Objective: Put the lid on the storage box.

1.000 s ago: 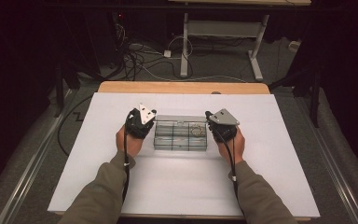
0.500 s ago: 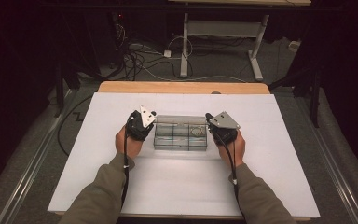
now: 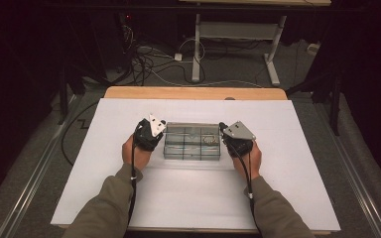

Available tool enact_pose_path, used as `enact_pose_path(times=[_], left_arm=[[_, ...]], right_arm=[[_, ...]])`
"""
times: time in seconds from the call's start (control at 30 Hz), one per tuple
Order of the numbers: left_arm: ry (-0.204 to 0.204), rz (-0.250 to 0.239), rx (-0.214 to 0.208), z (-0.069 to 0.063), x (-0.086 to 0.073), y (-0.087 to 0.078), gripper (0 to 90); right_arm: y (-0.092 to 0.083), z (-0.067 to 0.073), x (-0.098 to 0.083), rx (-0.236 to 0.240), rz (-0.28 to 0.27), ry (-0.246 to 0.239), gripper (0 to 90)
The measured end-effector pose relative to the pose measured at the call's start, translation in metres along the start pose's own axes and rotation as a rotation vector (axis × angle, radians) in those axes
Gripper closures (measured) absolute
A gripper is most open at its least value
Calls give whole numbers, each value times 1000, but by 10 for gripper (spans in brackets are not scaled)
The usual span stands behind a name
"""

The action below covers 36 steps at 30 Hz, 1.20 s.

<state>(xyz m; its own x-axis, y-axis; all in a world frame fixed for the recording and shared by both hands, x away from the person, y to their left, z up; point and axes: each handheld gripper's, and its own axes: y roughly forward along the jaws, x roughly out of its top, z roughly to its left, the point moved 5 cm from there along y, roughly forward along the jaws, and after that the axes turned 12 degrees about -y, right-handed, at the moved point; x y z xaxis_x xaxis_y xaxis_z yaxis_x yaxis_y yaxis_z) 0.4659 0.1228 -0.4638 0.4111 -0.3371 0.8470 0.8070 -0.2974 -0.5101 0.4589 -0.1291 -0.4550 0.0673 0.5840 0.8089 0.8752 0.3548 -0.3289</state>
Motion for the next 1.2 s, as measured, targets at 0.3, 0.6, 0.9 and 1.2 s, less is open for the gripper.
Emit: enact_pose_path(times=[0.3, 0.6, 0.9, 1.2], left_arm=[[14, -9, 6, -1, -5, 0, 861], [-3, 15, -18, -3, -16, 1, 860], [-23, 17, -41, -4, -25, 0, 847], [1, 5, -81, -12, -30, -8, 846]], right_arm=[[-3, 3, -3, 4, 0, -4, 900], [-6, 7, -9, 23, 2, 2, 900], [-9, 11, -15, 47, 4, 8, 900], [-16, 15, -18, 75, -6, 15, 900]])
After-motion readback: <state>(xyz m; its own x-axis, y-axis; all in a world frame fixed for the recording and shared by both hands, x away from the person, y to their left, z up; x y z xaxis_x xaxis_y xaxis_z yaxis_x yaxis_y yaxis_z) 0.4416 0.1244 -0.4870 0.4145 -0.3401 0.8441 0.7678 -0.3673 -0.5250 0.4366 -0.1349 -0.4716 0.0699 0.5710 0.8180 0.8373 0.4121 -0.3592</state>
